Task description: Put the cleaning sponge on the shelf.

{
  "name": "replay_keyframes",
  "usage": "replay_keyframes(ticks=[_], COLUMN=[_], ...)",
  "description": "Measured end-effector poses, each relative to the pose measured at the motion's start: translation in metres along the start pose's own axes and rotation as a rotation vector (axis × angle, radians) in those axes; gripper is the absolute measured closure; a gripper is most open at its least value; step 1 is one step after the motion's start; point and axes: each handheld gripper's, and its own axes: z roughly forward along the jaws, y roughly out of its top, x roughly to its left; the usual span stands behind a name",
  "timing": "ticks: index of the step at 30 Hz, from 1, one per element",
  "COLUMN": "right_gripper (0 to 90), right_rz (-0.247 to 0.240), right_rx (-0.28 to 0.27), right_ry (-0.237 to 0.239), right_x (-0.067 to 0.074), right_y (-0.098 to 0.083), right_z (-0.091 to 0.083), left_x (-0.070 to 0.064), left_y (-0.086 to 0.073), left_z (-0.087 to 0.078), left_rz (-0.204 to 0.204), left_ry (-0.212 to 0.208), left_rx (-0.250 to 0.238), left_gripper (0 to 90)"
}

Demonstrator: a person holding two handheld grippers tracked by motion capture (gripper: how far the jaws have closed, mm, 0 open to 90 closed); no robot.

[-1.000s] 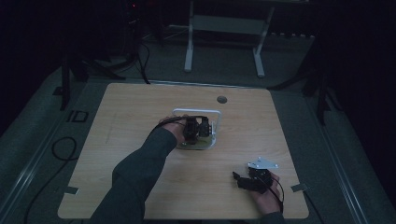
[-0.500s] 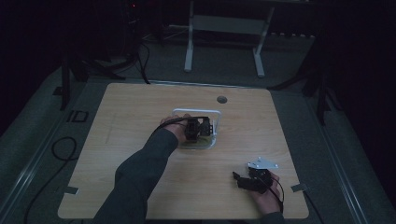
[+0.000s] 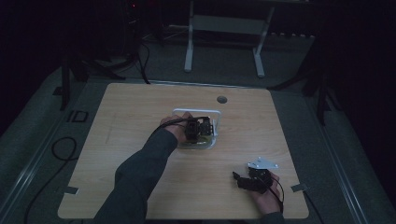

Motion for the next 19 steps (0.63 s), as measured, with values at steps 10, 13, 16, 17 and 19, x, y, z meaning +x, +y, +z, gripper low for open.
replay_keyframes(ticks=[10, 13, 16, 17, 19], right_gripper=[24.7, 24.7, 24.6, 24.6, 24.6], right_rz=[-0.002, -0.003, -0.002, -0.002, -0.002], right_rx=[-0.001, -0.001, -0.001, -0.001, -0.001], right_ry=[0.000, 0.000, 0.000, 0.000, 0.000], right_x=[0.000, 0.000, 0.000, 0.000, 0.000], right_y=[0.000, 0.000, 0.000, 0.000, 0.000], right_z=[0.000, 0.000, 0.000, 0.000, 0.000], left_x=[0.001, 0.001, 0.001, 0.001, 0.002], left_y=[-0.007, -0.013, -0.021, -0.025, -0.034], left_z=[-0.022, -0.032, -0.040, -0.043, -0.052], left_rz=[-0.030, -0.057, -0.099, -0.117, -0.158], left_ry=[-0.052, -0.072, -0.086, -0.087, -0.100], left_rx=[-0.080, -0.116, -0.151, -0.167, -0.205], left_gripper=[55.2, 55.8, 56.1, 56.1, 55.6])
